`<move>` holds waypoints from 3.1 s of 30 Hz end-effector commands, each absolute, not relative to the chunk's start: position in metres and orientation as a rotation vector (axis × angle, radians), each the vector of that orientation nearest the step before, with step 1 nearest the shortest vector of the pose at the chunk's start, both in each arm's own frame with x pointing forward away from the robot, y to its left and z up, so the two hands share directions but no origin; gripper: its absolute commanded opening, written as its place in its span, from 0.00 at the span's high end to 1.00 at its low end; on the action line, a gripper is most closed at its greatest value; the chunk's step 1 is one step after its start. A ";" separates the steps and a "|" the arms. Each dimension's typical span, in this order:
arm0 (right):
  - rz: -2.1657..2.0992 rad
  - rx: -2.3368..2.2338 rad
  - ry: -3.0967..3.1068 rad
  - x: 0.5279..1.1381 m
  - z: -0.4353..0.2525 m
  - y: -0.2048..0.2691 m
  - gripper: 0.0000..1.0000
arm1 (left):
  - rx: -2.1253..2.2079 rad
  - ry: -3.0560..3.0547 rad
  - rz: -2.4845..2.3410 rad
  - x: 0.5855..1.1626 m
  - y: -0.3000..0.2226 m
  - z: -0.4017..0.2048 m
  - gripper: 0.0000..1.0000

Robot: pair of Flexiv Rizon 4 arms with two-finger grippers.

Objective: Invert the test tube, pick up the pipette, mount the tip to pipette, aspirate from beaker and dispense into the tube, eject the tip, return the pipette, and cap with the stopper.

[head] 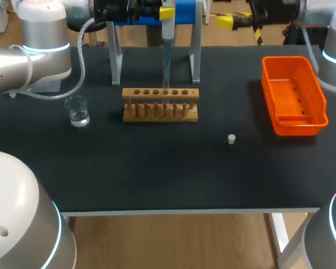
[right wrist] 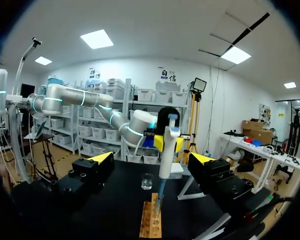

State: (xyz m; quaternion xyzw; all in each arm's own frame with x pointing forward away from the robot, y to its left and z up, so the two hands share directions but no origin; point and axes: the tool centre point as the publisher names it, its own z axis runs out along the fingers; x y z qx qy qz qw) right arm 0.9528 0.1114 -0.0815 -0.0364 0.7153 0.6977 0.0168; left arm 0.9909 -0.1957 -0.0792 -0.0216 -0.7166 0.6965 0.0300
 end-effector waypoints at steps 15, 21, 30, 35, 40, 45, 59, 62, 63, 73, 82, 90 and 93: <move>2.322 -0.213 2.230 0.981 -0.215 0.169 0.00 | -0.069 -2.209 2.144 0.992 -0.195 -0.079 1.00; 2.327 -0.215 2.245 0.987 -0.227 0.189 0.00 | -0.069 -2.209 2.144 0.992 -0.195 -0.079 1.00; 2.187 -0.223 2.353 0.990 -0.236 0.213 0.00 | -0.069 -2.209 2.144 0.992 -0.195 -0.079 1.00; 2.095 -0.183 2.402 0.990 -0.242 0.221 0.00 | -0.069 -2.209 2.144 0.992 -0.195 -0.079 1.00; 2.005 -0.142 2.435 0.987 -0.249 0.226 0.00 | -0.069 -2.209 2.144 0.992 -0.195 -0.079 1.00; 1.881 -0.114 2.466 0.982 -0.257 0.231 0.00 | -0.069 -2.209 2.144 0.992 -0.195 -0.079 1.00; 1.740 -0.099 2.533 0.983 -0.280 0.239 0.00 | -0.069 -2.209 2.144 0.992 -0.195 -0.079 1.00; 1.737 -0.088 2.540 0.986 -0.284 0.240 0.00 | -0.069 -2.209 2.144 0.992 -0.195 -0.079 1.00; 1.736 -0.085 2.541 0.987 -0.285 0.240 0.00 | -0.069 -2.209 2.144 0.992 -0.195 -0.079 1.00; 1.672 -0.028 2.556 0.994 -0.301 0.244 0.00 | -0.069 -2.209 2.144 0.992 -0.195 -0.079 1.00; 1.628 0.030 2.557 0.997 -0.305 0.244 0.00 | -0.069 -2.209 2.144 0.992 -0.195 -0.079 1.00; 1.573 0.011 2.560 0.996 -0.306 0.249 0.00 | -0.069 -2.209 2.144 0.992 -0.195 -0.079 1.00; 1.559 0.004 2.558 0.996 -0.306 0.251 0.00 | -0.069 -2.209 2.144 0.992 -0.195 -0.079 1.00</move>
